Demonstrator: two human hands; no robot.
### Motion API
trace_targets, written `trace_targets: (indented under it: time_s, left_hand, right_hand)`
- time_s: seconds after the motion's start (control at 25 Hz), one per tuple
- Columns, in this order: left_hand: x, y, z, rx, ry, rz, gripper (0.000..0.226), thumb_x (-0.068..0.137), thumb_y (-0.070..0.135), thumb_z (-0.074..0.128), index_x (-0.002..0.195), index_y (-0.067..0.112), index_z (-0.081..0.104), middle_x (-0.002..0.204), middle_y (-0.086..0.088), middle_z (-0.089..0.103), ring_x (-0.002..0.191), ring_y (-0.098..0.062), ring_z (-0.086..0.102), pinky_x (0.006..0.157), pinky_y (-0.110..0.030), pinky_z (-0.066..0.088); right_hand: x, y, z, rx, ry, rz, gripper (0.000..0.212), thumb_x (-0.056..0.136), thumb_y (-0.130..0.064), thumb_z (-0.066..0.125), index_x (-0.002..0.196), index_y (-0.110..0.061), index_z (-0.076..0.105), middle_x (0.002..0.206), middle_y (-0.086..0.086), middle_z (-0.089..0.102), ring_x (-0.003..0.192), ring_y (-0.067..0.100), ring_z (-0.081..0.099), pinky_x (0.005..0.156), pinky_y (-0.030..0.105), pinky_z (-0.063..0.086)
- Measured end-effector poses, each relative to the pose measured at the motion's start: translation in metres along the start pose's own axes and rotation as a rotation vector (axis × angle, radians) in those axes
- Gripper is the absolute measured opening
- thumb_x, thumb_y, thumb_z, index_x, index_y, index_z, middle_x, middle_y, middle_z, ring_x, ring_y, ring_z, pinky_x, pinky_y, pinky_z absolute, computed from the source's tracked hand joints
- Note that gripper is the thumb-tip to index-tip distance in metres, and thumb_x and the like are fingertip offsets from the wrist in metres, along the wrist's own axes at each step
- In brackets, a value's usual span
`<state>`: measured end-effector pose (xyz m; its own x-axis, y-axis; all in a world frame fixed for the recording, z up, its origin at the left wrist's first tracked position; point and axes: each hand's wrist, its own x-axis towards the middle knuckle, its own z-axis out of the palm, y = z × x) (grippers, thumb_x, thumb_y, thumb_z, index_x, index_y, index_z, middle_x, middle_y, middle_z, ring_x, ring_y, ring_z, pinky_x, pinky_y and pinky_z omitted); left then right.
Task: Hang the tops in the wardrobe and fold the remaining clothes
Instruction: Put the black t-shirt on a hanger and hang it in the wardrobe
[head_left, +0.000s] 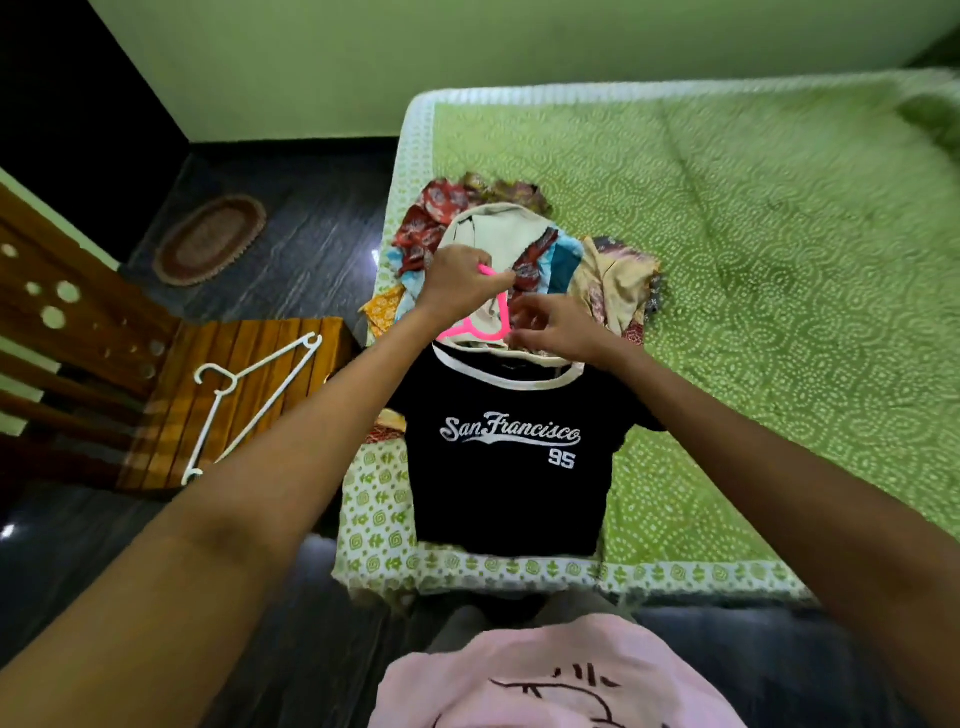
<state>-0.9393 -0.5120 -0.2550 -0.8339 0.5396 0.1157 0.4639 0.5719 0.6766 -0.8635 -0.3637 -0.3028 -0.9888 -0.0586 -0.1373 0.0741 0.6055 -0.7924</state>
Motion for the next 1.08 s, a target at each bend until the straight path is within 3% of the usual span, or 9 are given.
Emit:
trace_targets:
  time_s: [0.12, 0.2, 0.28, 0.44, 0.56, 0.72, 0.84, 0.96, 1.08]
  left_hand:
    - [-0.002, 0.024, -0.03, -0.099, -0.042, 0.053, 0.051, 0.081, 0.033, 0.066, 0.047, 0.02, 0.03, 0.043, 0.002, 0.029, 0.046, -0.015, 0.032, 0.053, -0.031, 0.023]
    - [-0.006, 0.032, -0.052, -0.331, -0.078, 0.034, 0.038, 0.093, 0.021, 0.055, 0.057, 0.018, 0.046, 0.05, 0.004, 0.047, 0.05, -0.013, 0.046, 0.053, -0.027, 0.035]
    - [-0.012, 0.032, -0.069, -0.373, -0.098, 0.033, 0.027, 0.098, 0.011, 0.041, 0.077, 0.011, 0.059, 0.072, -0.003, 0.062, 0.066, -0.015, 0.057, 0.064, -0.025, 0.041]
    - [-0.027, 0.005, -0.083, 0.25, -0.292, 0.12, 0.034, 0.089, 0.004, 0.05, 0.122, 0.0, 0.058, 0.121, -0.019, 0.06, 0.112, -0.031, 0.055, 0.088, -0.028, 0.038]
    - [-0.033, -0.006, -0.086, 0.403, -0.306, 0.25, 0.034, 0.085, 0.003, 0.057, 0.118, -0.003, 0.06, 0.117, -0.021, 0.062, 0.109, -0.033, 0.057, 0.088, -0.033, 0.038]
    - [-0.036, 0.004, -0.098, 0.336, -0.225, 0.379, 0.026, 0.088, 0.004, 0.057, 0.113, 0.001, 0.067, 0.105, -0.019, 0.069, 0.098, -0.03, 0.063, 0.08, -0.03, 0.041]
    - [-0.038, 0.005, -0.112, 0.293, -0.177, 0.436, 0.025, 0.089, 0.0, 0.054, 0.111, -0.001, 0.067, 0.104, -0.02, 0.069, 0.095, -0.028, 0.066, 0.072, -0.025, 0.037]
    - [-0.041, 0.002, -0.12, 0.26, -0.095, 0.364, 0.027, 0.087, 0.002, 0.056, 0.112, 0.0, 0.067, 0.108, -0.018, 0.068, 0.102, -0.029, 0.064, 0.083, -0.025, 0.04]
    - [-0.05, 0.012, -0.108, 0.288, 0.044, 0.408, 0.041, 0.081, 0.028, 0.062, 0.113, 0.002, 0.063, 0.11, -0.015, 0.065, 0.105, -0.029, 0.059, 0.092, -0.035, 0.042]
  right_hand:
    - [-0.012, -0.035, -0.004, 0.174, 0.008, 0.079, 0.025, 0.089, -0.021, 0.063, 0.094, 0.004, 0.063, 0.079, 0.017, 0.059, 0.064, 0.016, 0.048, 0.053, 0.022, 0.037]
    - [-0.026, -0.056, -0.012, 0.179, 0.081, 0.109, 0.021, 0.093, -0.017, 0.058, 0.098, 0.003, 0.065, 0.077, 0.014, 0.055, 0.057, 0.011, 0.046, 0.048, 0.017, 0.035]
    - [-0.043, -0.072, -0.021, 0.133, 0.186, 0.089, 0.017, 0.093, -0.01, 0.056, 0.097, 0.004, 0.065, 0.068, 0.009, 0.054, 0.045, 0.0, 0.044, 0.046, 0.013, 0.035]
    - [-0.075, -0.087, -0.042, 0.153, 0.369, 0.104, 0.014, 0.092, -0.008, 0.056, 0.097, 0.002, 0.064, 0.059, 0.002, 0.051, 0.036, -0.002, 0.042, 0.048, 0.017, 0.036]
    - [-0.104, -0.099, -0.054, 0.171, 0.437, 0.088, 0.013, 0.092, -0.007, 0.056, 0.097, 0.002, 0.064, 0.06, 0.003, 0.051, 0.037, -0.002, 0.041, 0.046, 0.013, 0.033]
    - [-0.129, -0.103, -0.067, 0.168, 0.485, 0.071, 0.016, 0.092, -0.005, 0.054, 0.098, 0.006, 0.064, 0.061, 0.004, 0.052, 0.039, -0.002, 0.041, 0.045, 0.008, 0.031]
    - [-0.145, -0.1, -0.081, 0.237, 0.532, 0.074, 0.014, 0.093, -0.002, 0.053, 0.086, -0.003, 0.065, 0.057, 0.001, 0.053, 0.039, -0.001, 0.04, 0.043, 0.008, 0.029]
    - [-0.155, -0.1, -0.089, 0.308, 0.569, 0.067, 0.013, 0.093, -0.002, 0.052, 0.086, -0.004, 0.062, 0.061, 0.005, 0.051, 0.039, -0.002, 0.04, 0.042, 0.01, 0.029]
    - [-0.153, -0.105, -0.09, 0.319, 0.565, 0.054, 0.015, 0.093, -0.002, 0.052, 0.083, -0.007, 0.062, 0.062, 0.007, 0.05, 0.04, -0.001, 0.04, 0.042, 0.011, 0.028]
